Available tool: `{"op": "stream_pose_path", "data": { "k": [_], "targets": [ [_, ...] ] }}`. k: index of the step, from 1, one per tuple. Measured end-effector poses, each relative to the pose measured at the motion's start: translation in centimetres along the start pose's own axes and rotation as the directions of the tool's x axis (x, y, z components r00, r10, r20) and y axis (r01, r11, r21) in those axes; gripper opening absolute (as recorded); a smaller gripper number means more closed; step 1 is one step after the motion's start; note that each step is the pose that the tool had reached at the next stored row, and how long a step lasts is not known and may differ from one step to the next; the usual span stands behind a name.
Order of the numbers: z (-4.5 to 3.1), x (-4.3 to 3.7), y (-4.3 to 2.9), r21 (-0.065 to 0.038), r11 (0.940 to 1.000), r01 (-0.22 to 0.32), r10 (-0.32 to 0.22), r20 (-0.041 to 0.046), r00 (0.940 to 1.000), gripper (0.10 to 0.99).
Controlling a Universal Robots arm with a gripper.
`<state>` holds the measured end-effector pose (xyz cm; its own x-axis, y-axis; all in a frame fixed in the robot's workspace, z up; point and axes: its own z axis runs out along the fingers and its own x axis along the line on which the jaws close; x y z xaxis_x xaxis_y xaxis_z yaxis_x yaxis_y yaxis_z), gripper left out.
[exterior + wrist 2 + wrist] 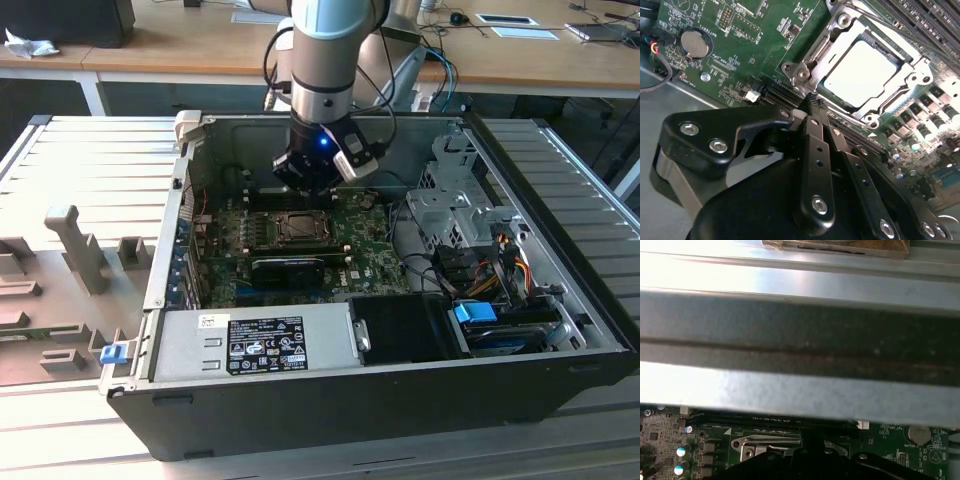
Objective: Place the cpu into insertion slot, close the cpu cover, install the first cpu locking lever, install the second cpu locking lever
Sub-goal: 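Install the first cpu locking lever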
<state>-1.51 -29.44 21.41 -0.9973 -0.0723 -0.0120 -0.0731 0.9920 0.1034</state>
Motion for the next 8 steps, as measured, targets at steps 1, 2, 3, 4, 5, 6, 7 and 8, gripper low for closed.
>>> {"op": "stream_pose_path", "data": {
  "k": [1, 2, 3, 4, 5, 6, 7, 8],
  "targets": [
    [-0.01, 0.0, -0.05, 0.0, 1.0, 0.0, 0.0, 0.0, 1.0, 0.106],
    [-0.01, 0.01, -0.08, 0.0, 1.0, 0.0, 0.0, 0.0, 1.0, 0.106],
    [-0.01, 0.01, -0.13, 0.0, 1.0, 0.0, 0.0, 0.0, 1.0, 0.106],
    [-0.02, 0.01, -0.16, 0.0, 1.0, 0.0, 0.0, 0.0, 1.0, 0.106],
    [-0.02, 0.02, -0.21, 0.0, 1.0, 0.0, 0.0, 0.0, 1.0, 0.106],
    [-0.02, 0.02, -0.24, 0.0, 1.0, 0.0, 0.0, 0.0, 1.0, 0.106],
    [-0.03, 0.02, -0.26, 0.0, 1.0, 0.0, 0.0, 0.0, 1.0, 0.106],
    [-0.03, 0.02, -0.29, 0.0, 1.0, 0.0, 0.0, 0.0, 1.0, 0.106]
  ]
}}
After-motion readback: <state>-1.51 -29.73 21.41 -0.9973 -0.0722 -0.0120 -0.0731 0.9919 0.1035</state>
